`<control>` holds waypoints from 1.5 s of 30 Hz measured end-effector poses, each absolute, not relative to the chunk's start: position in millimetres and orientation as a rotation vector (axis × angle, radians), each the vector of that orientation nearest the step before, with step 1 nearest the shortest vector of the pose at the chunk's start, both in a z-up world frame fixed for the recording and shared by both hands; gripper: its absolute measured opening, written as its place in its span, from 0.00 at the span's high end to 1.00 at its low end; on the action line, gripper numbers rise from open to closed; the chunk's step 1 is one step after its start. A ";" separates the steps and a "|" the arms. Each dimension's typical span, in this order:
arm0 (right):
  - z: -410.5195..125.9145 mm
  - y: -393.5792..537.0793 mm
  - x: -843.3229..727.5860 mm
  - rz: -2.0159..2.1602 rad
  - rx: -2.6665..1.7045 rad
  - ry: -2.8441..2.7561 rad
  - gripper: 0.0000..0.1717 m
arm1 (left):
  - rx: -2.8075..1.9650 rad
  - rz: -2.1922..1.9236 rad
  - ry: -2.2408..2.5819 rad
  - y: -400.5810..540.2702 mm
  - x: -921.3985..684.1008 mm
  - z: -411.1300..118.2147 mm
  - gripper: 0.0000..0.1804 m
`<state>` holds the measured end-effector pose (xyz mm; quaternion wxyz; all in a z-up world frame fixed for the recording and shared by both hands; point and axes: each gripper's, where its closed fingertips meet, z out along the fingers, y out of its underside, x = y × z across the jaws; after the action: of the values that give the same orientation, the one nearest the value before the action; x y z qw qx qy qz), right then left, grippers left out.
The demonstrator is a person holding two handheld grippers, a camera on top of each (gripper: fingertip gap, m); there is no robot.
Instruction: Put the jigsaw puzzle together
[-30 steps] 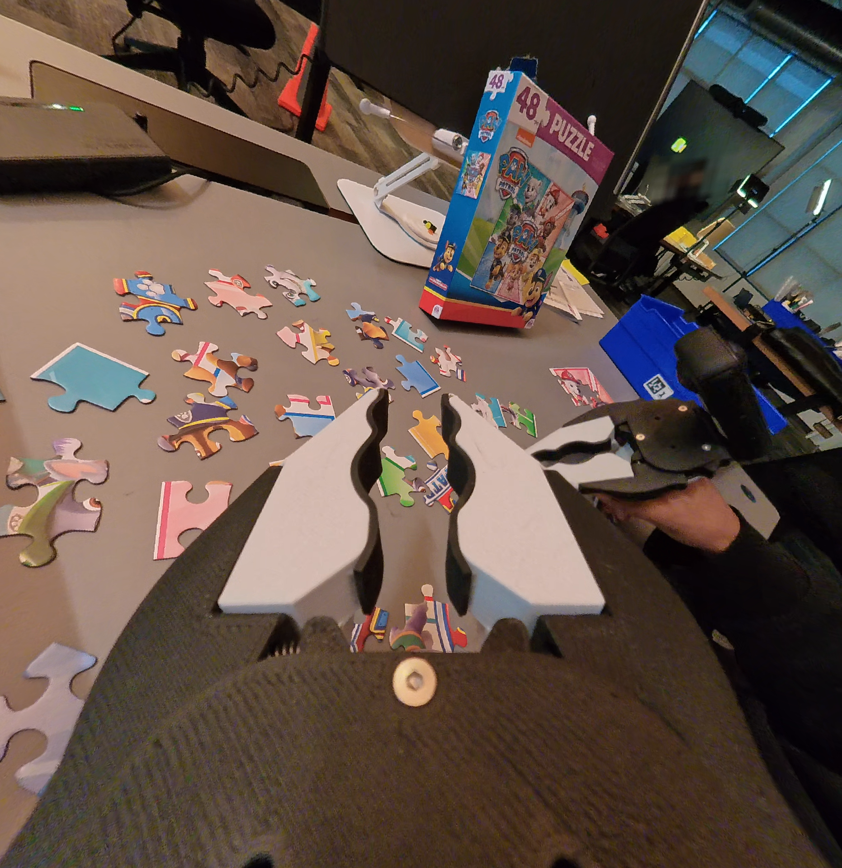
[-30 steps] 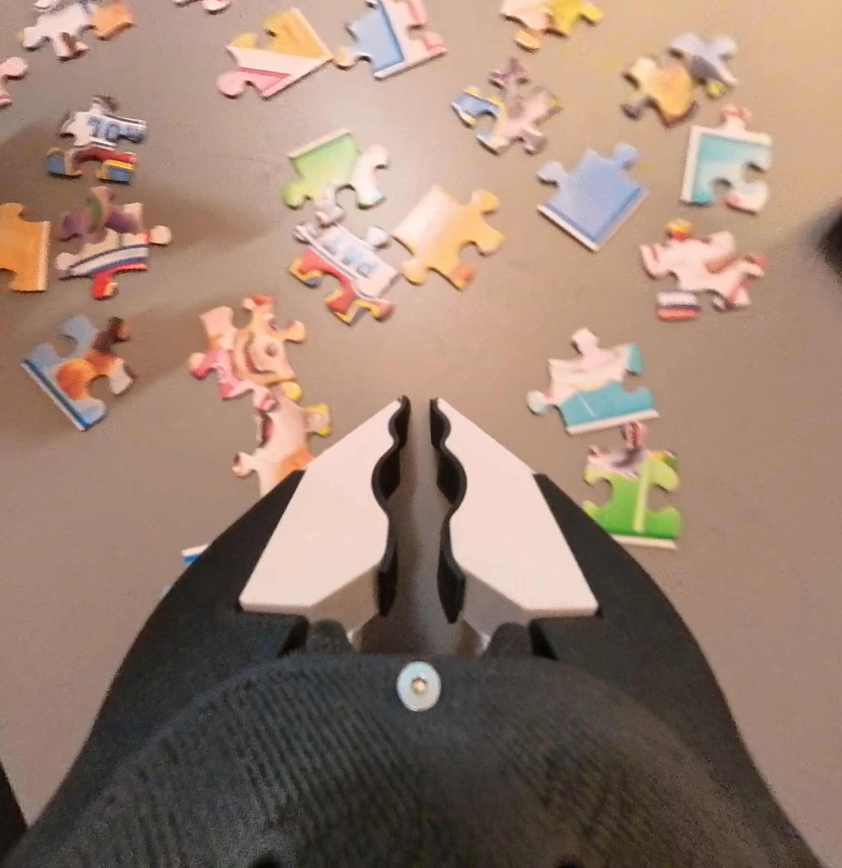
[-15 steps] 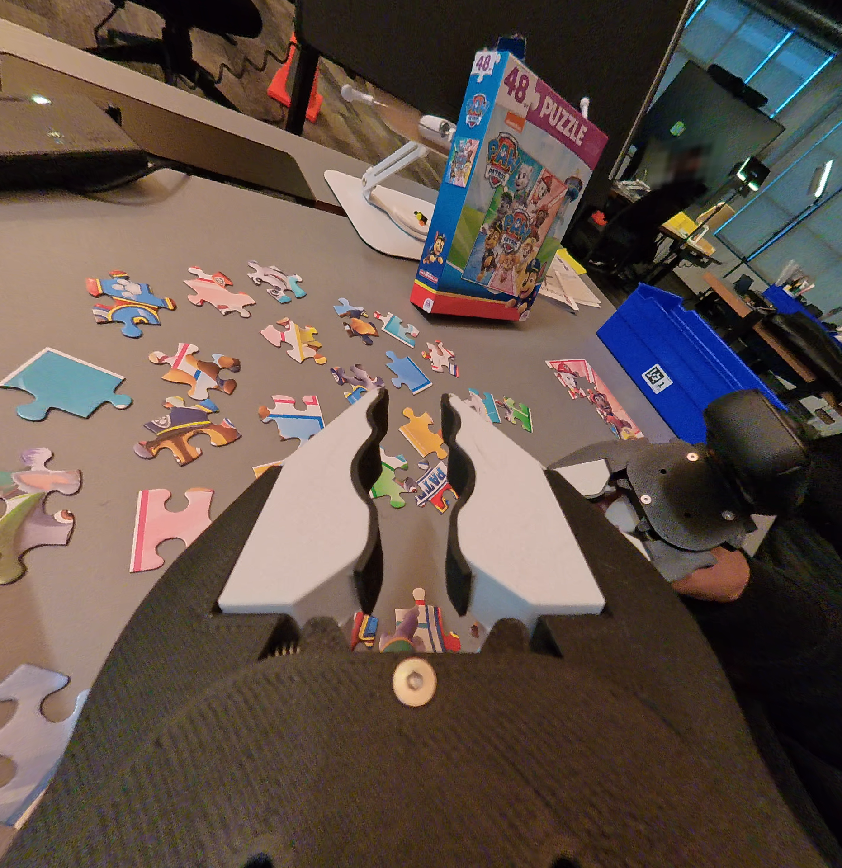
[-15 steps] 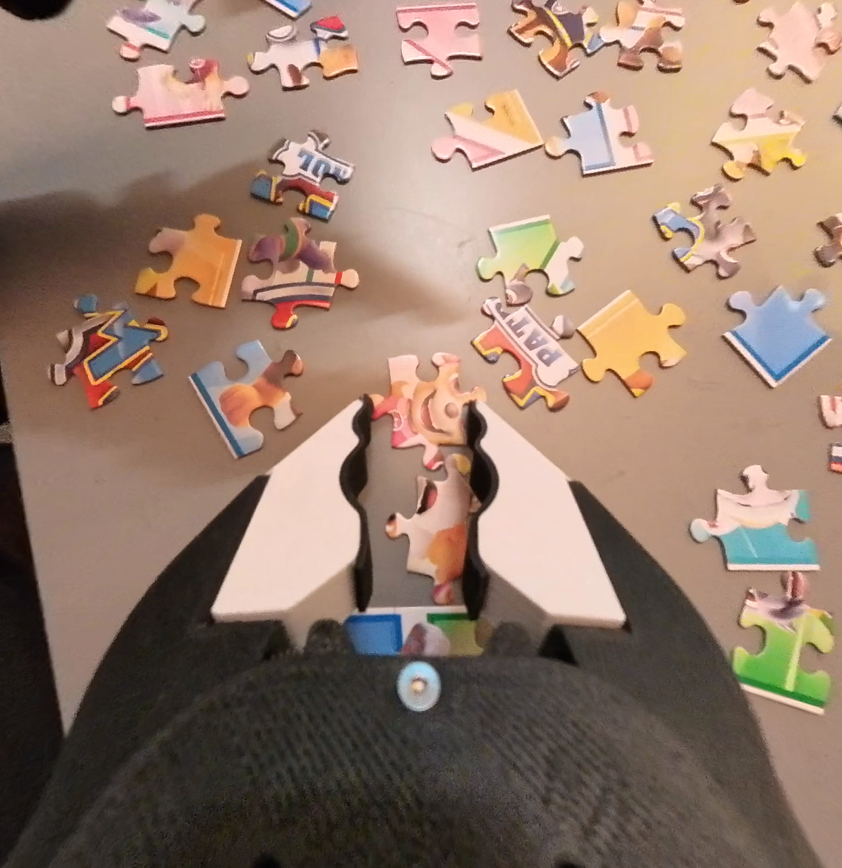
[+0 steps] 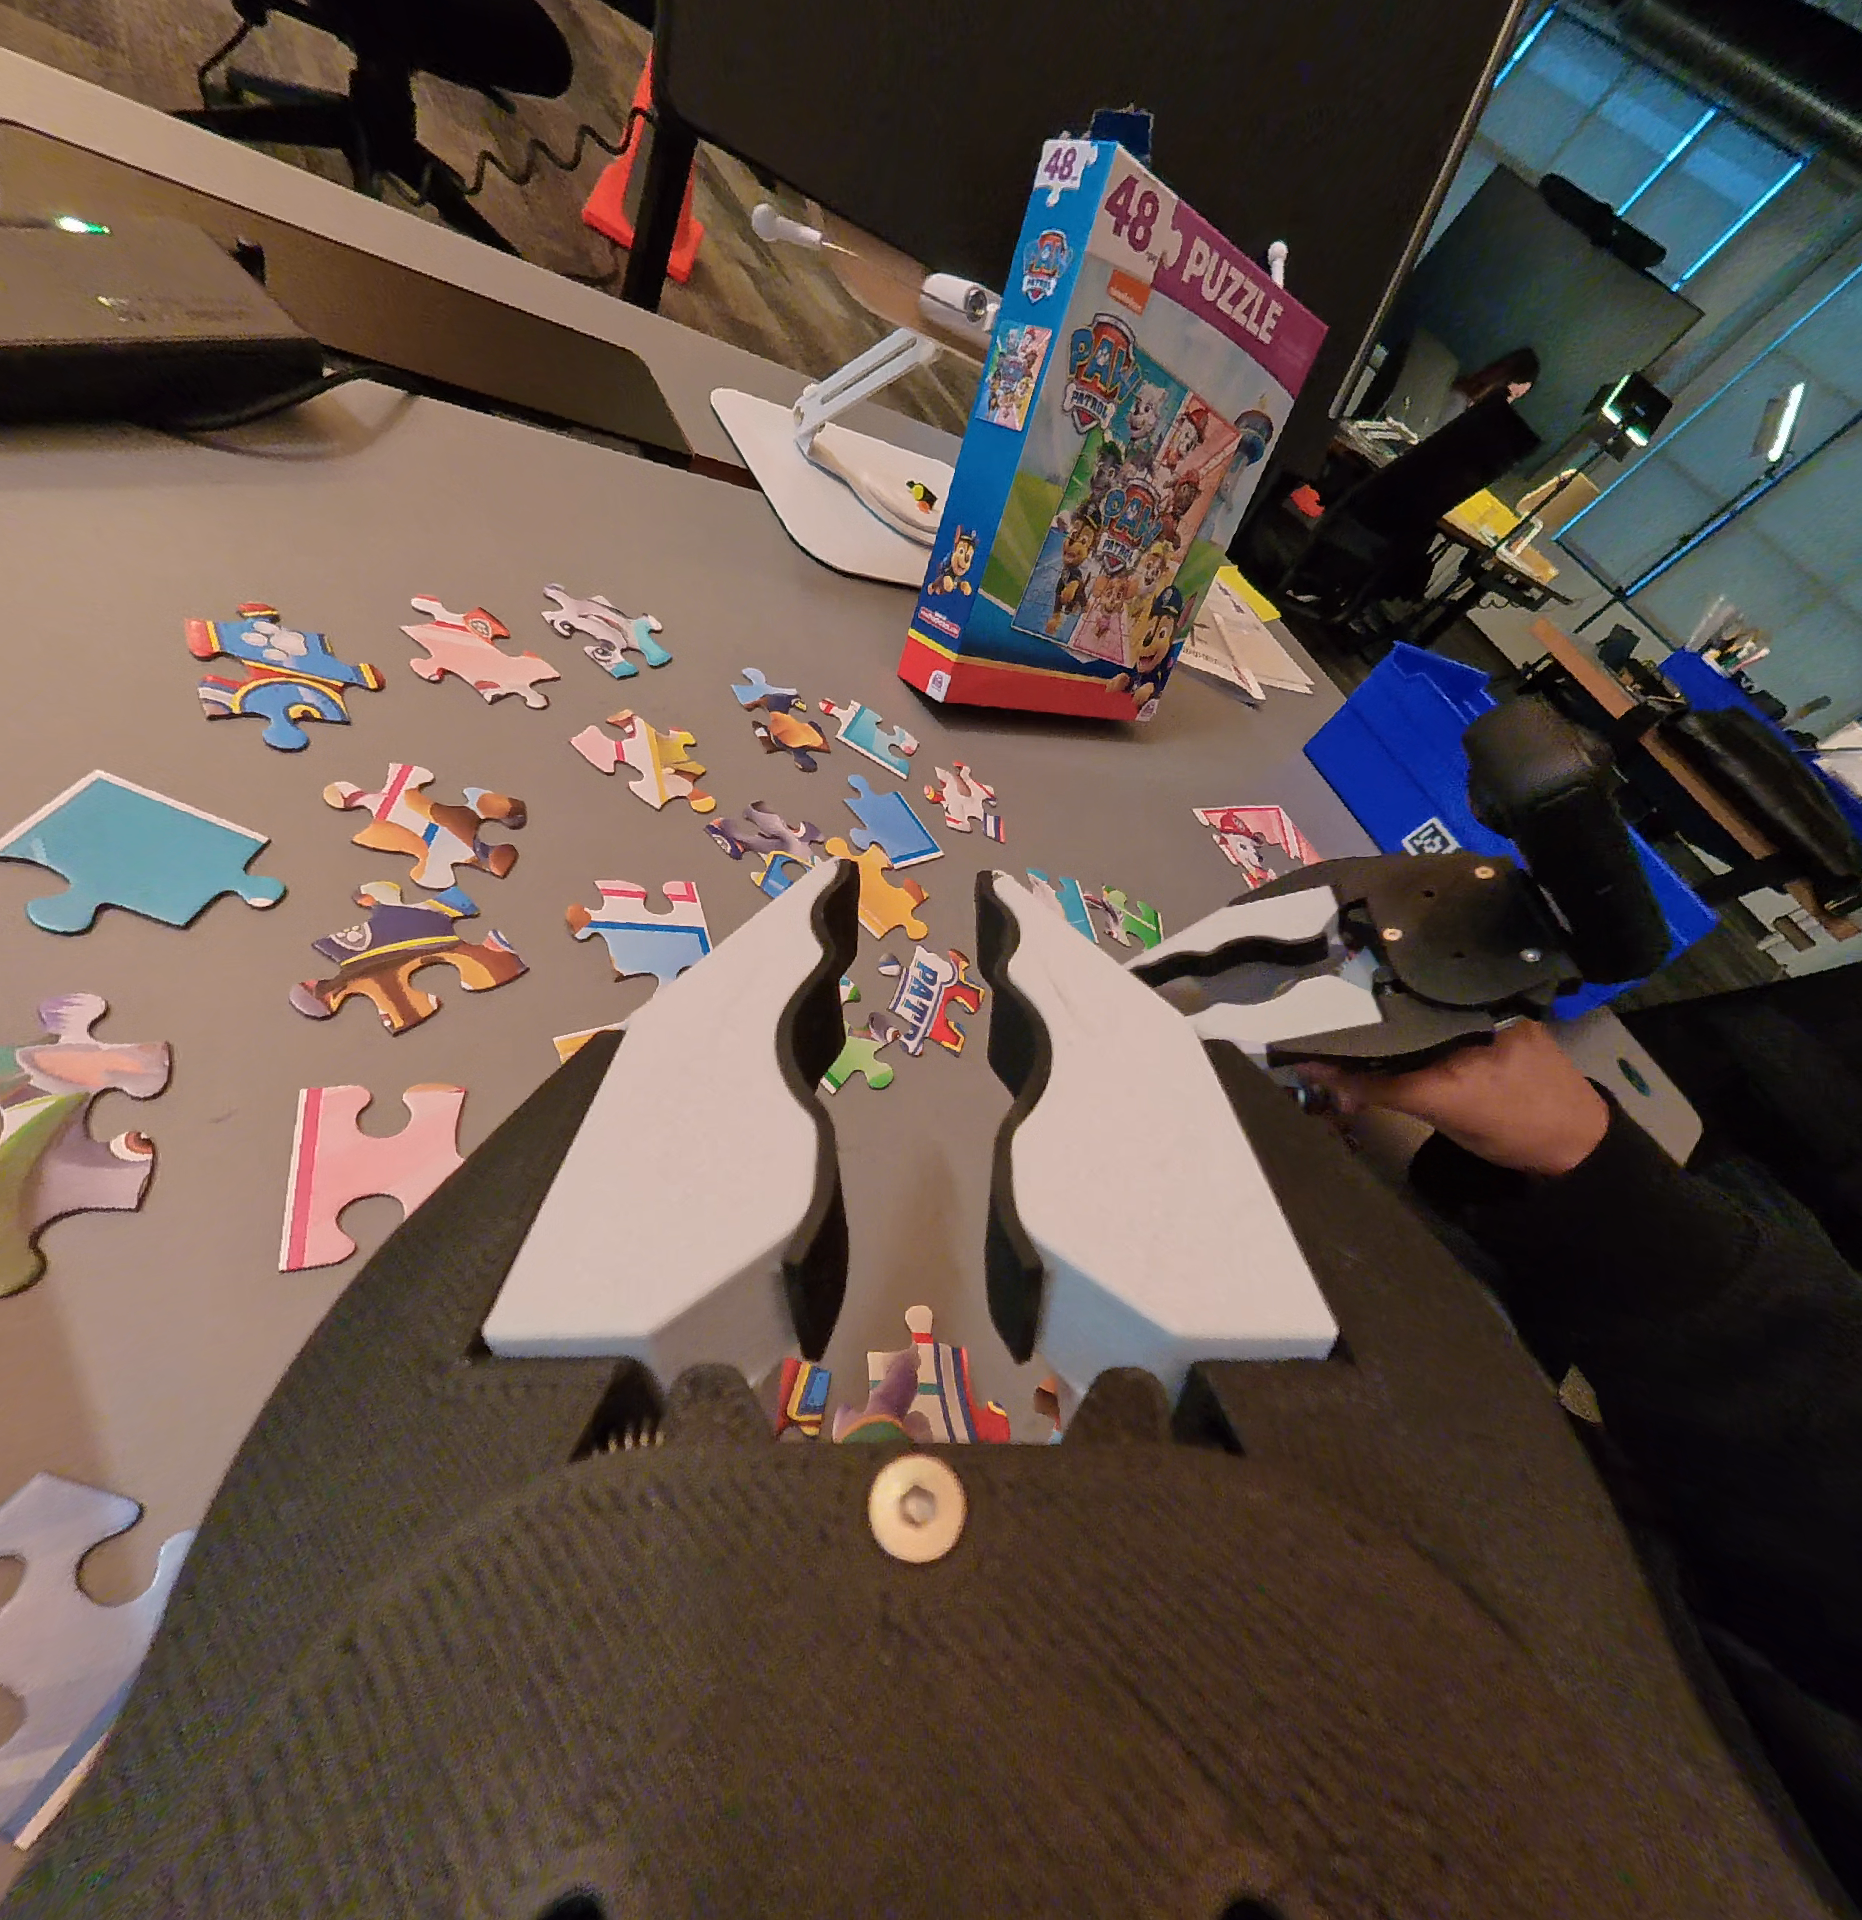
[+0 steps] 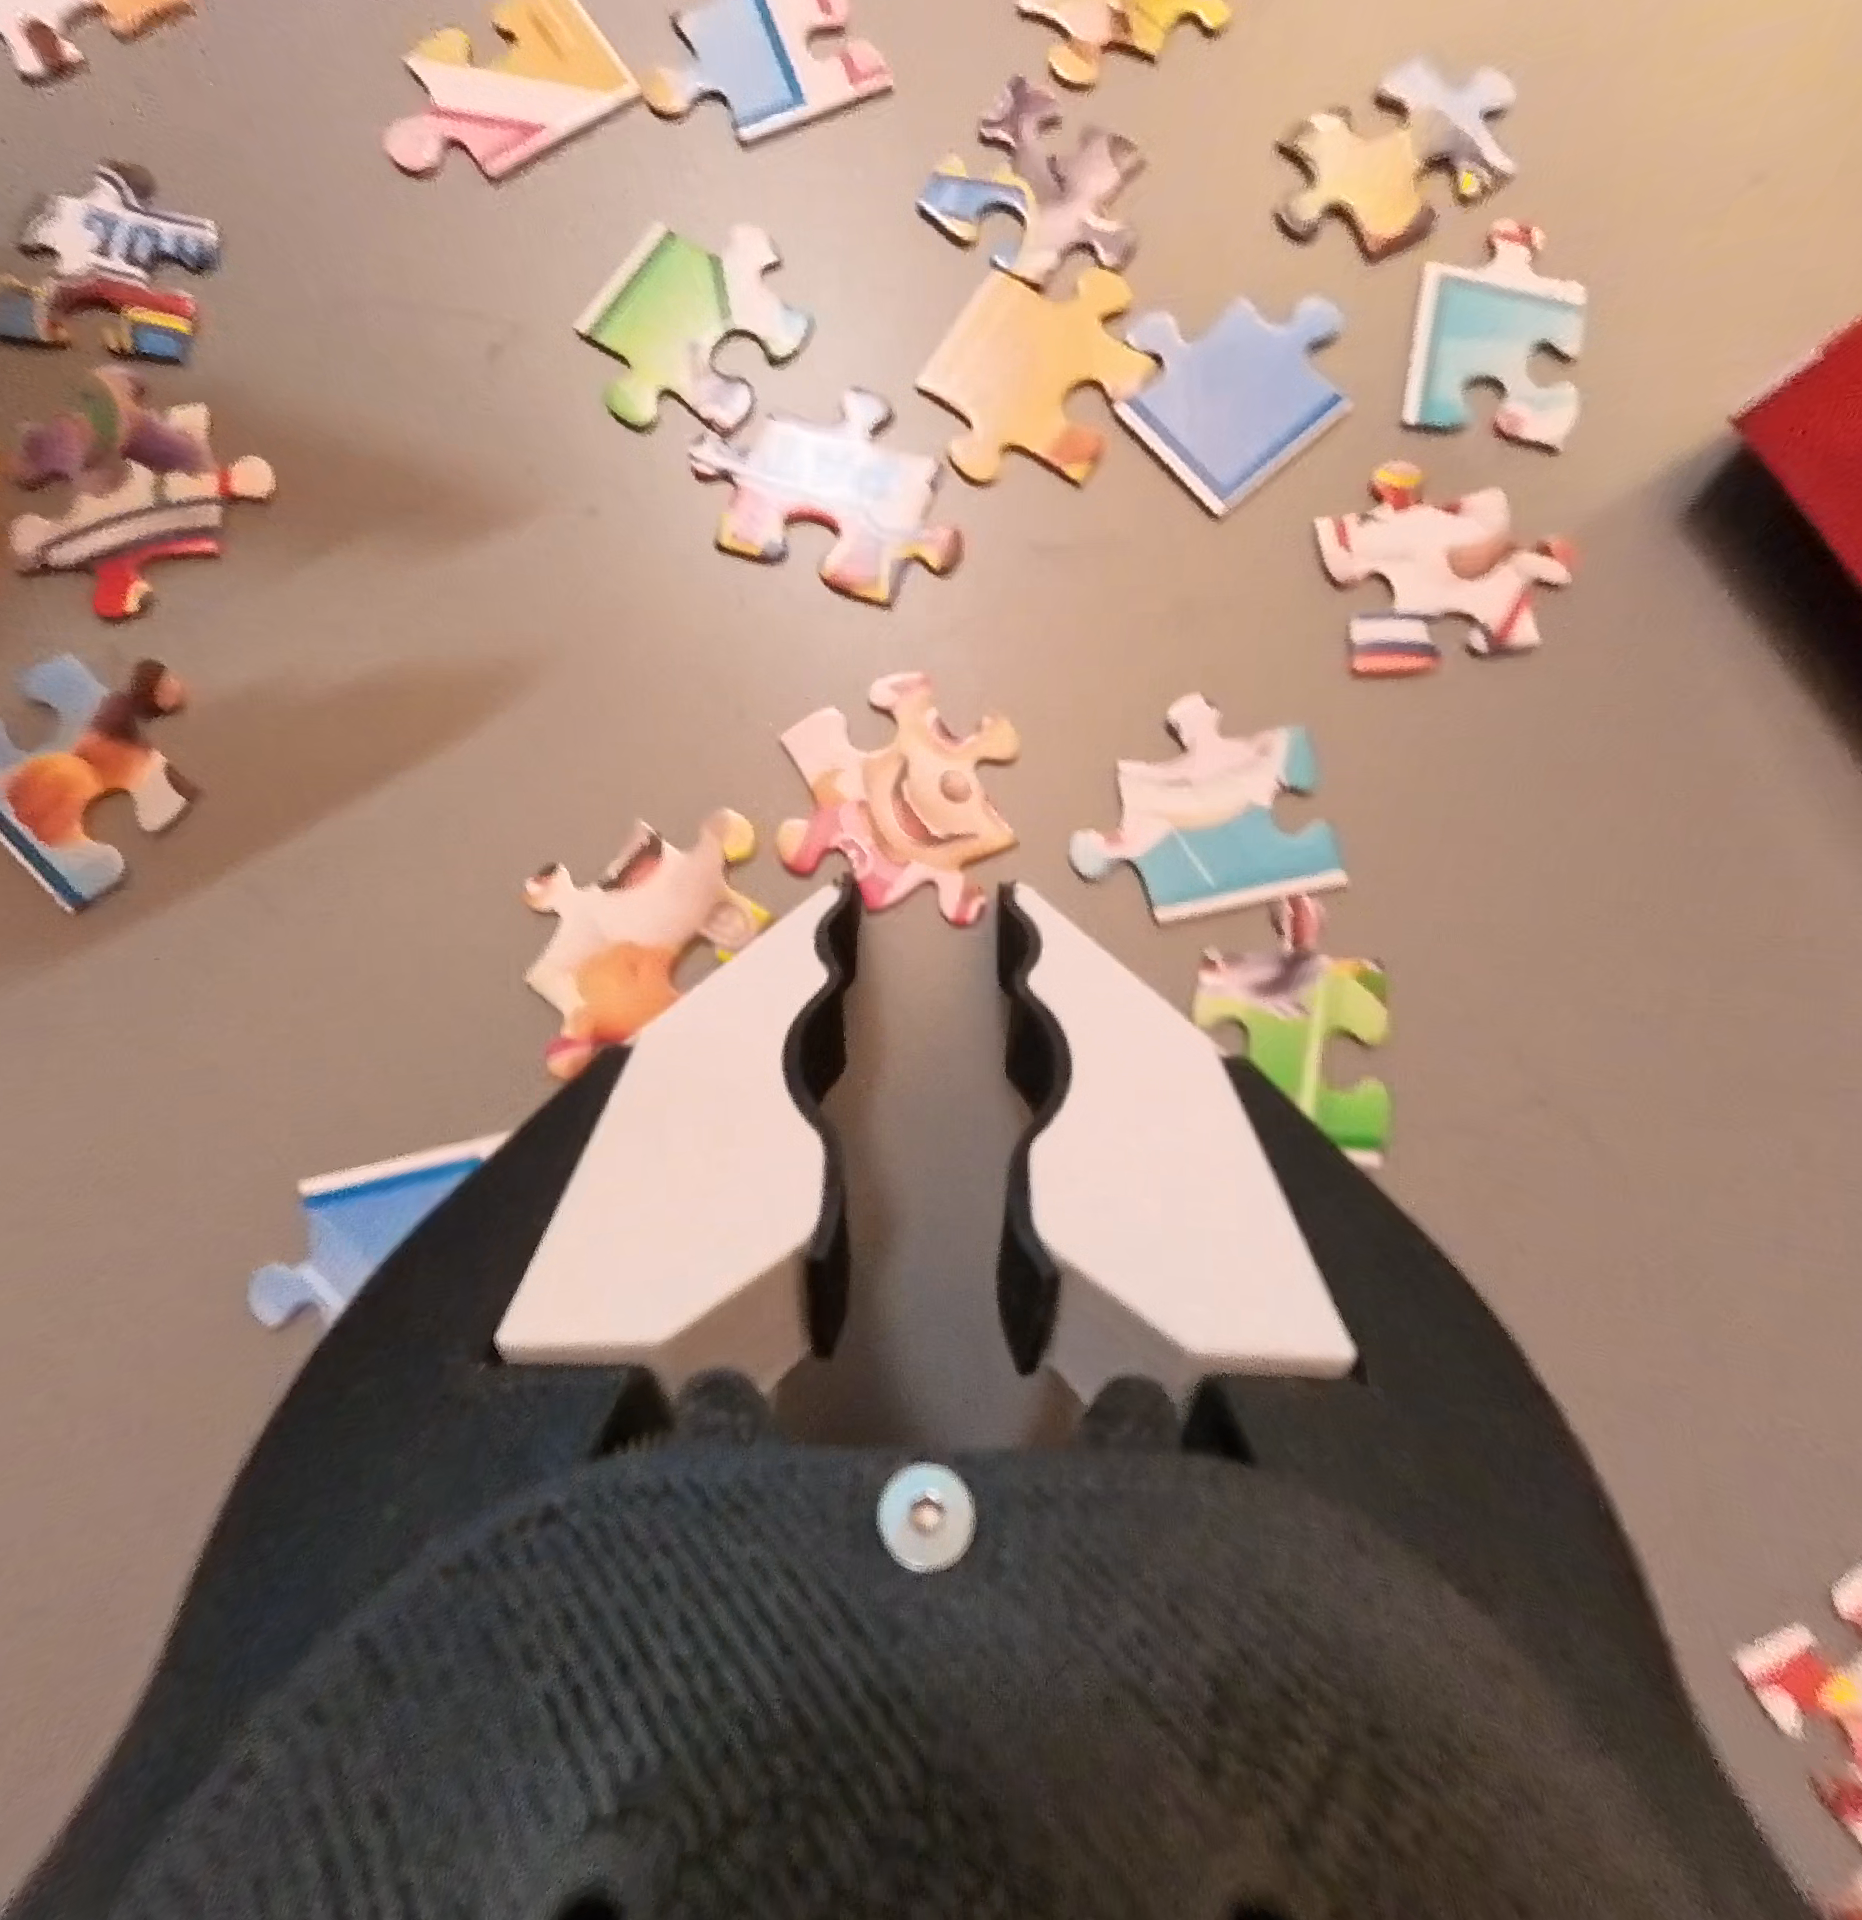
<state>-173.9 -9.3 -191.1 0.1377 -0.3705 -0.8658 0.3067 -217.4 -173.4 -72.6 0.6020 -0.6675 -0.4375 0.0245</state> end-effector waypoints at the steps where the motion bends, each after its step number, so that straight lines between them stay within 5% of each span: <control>1: -190.6 -2.7 -172.0 0.859 -1.065 -2.497 0.85 | -1.546 0.055 -1.016 -173.1 -217.7 -73.3 0.89; 20: -188.3 -27.6 -186.9 0.903 -0.943 -2.505 0.77 | -1.770 -0.078 -0.892 -115.8 -191.2 -100.6 0.87; 45: -191.7 74.1 -125.2 0.778 -1.067 -2.555 0.83 | -1.992 -0.085 -0.789 -85.4 -169.8 -130.2 0.88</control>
<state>-125.2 74.1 -191.7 0.1326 -0.3678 -0.8805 0.2680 -169.8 -85.4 -130.2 0.4784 -0.8157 -0.3232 -0.0346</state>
